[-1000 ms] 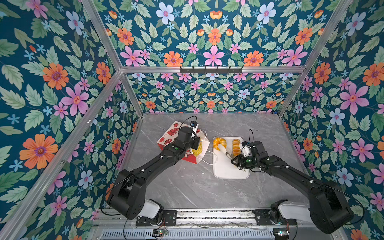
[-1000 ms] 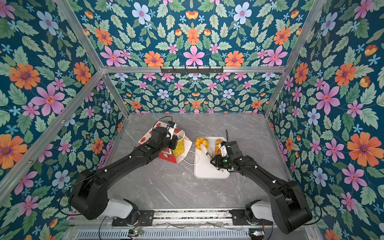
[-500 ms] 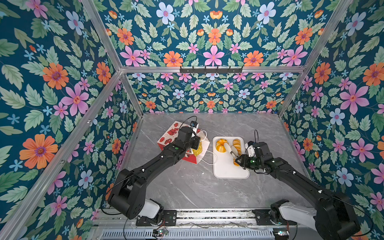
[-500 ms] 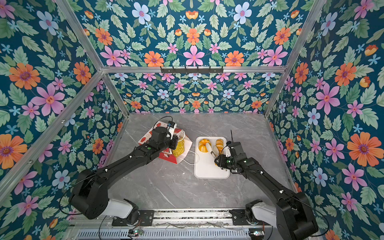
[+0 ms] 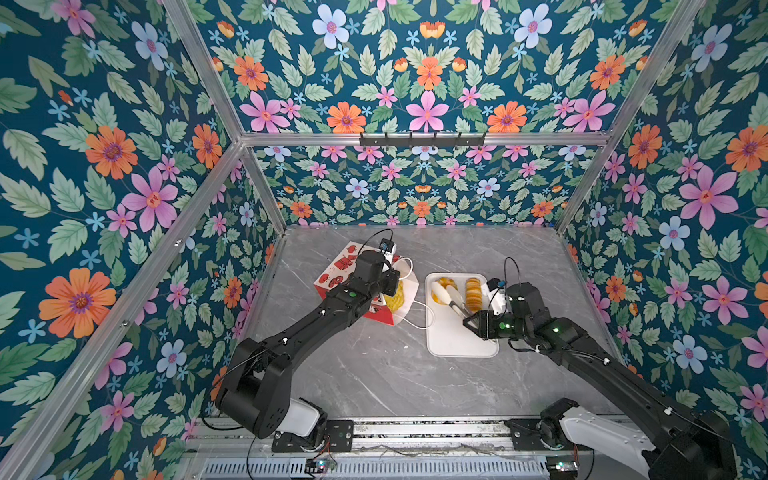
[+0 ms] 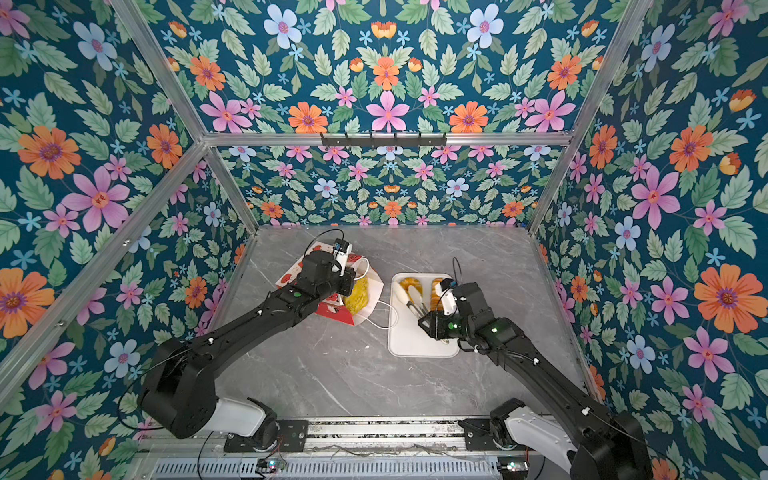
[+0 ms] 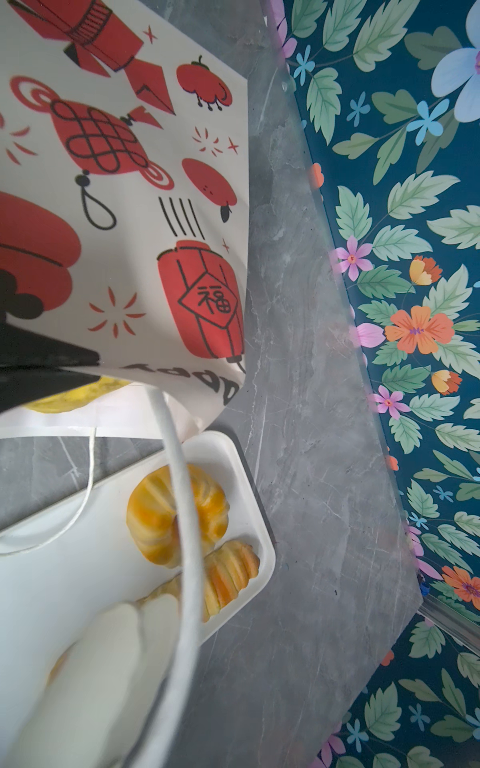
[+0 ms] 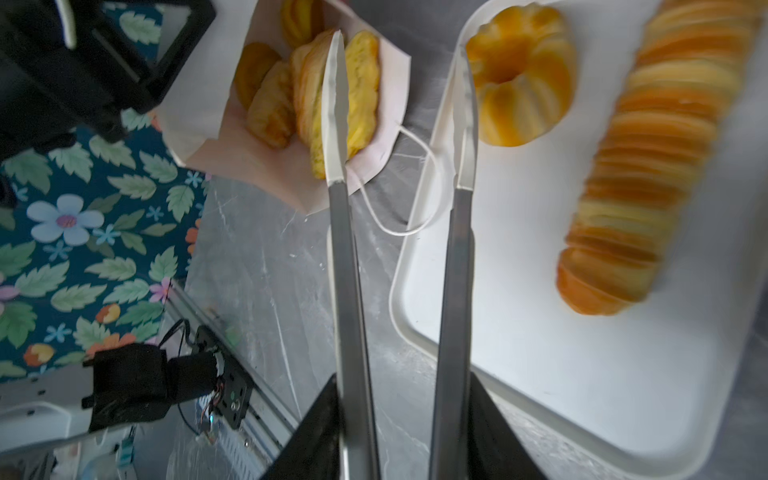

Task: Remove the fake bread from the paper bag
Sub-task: 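Move the open tongs back into the bag toward the remaining yellow breads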

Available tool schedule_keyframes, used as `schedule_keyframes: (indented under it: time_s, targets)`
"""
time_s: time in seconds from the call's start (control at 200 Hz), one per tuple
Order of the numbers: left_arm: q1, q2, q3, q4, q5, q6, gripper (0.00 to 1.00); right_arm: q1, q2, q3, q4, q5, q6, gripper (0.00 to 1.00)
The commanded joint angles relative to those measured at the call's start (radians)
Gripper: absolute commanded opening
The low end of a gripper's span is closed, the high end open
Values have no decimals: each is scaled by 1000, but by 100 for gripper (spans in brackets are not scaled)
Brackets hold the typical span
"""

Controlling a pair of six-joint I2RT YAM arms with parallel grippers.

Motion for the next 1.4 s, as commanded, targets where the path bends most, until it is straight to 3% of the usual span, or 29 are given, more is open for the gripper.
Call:
schedule_keyframes:
  time_s: [0.0, 0.49, 1.23, 1.395]
  targets:
    - [0, -1, 7, 3, -1, 7, 0, 58, 76, 34, 75, -37, -19, 43]
    - [0, -16, 0, 8, 5, 3, 0, 75, 402, 142, 247, -118, -16, 44]
    - [0, -3, 3, 14, 15, 2, 0, 90, 584, 246, 284, -173, -15, 44]
    - [0, -3, 2, 16, 16, 0, 0, 92, 646, 259, 290, -184, -10, 35]
